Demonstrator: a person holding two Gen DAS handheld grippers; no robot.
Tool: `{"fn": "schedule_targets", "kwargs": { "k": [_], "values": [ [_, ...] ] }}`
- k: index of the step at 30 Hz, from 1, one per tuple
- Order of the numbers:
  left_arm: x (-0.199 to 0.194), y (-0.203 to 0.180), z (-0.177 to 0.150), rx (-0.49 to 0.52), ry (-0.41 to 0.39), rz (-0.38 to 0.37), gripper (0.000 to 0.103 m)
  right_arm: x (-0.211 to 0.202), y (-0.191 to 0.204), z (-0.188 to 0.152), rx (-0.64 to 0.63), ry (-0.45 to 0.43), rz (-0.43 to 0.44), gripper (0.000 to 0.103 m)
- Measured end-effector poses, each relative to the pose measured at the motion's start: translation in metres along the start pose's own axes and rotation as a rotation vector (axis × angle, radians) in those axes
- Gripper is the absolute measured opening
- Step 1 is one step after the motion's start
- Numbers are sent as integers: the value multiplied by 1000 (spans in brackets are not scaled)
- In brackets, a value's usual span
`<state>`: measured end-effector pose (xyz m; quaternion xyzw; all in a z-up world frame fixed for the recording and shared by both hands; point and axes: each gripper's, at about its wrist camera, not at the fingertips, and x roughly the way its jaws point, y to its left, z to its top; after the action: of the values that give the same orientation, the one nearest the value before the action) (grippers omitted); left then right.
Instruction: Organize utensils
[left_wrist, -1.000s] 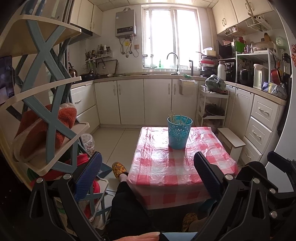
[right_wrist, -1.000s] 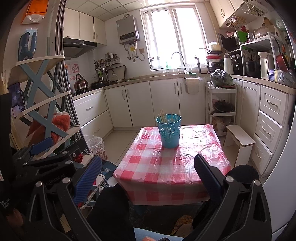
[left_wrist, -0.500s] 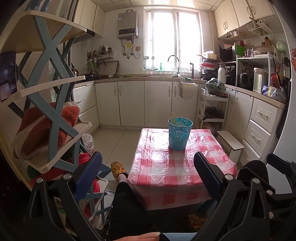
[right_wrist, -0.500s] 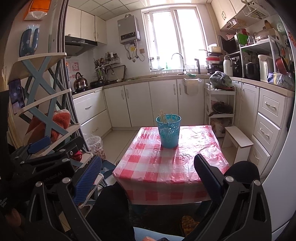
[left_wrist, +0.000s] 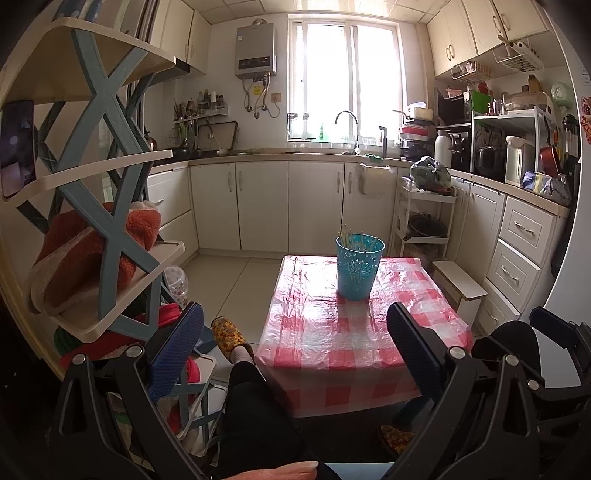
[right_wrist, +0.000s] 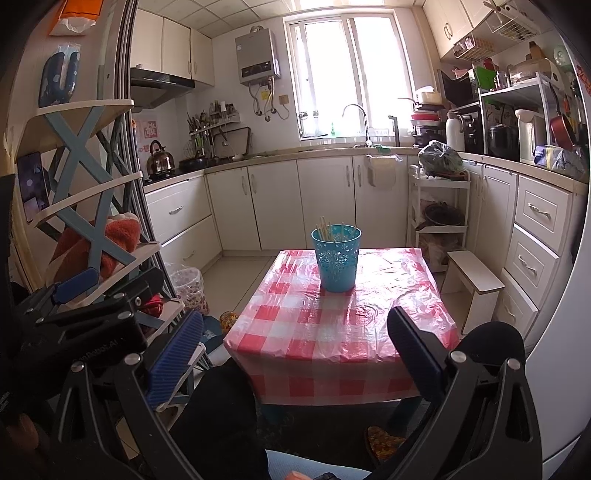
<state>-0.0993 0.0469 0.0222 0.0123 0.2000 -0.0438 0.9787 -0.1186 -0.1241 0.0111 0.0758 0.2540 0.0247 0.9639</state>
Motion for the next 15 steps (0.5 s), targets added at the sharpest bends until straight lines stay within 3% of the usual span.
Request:
{"fn": "schedule_targets", "kwargs": {
  "k": [15],
  "values": [
    [-3,-2,-1,5,-6,6,95,-1,-1,-3,9,2,-2,96]
  ]
}}
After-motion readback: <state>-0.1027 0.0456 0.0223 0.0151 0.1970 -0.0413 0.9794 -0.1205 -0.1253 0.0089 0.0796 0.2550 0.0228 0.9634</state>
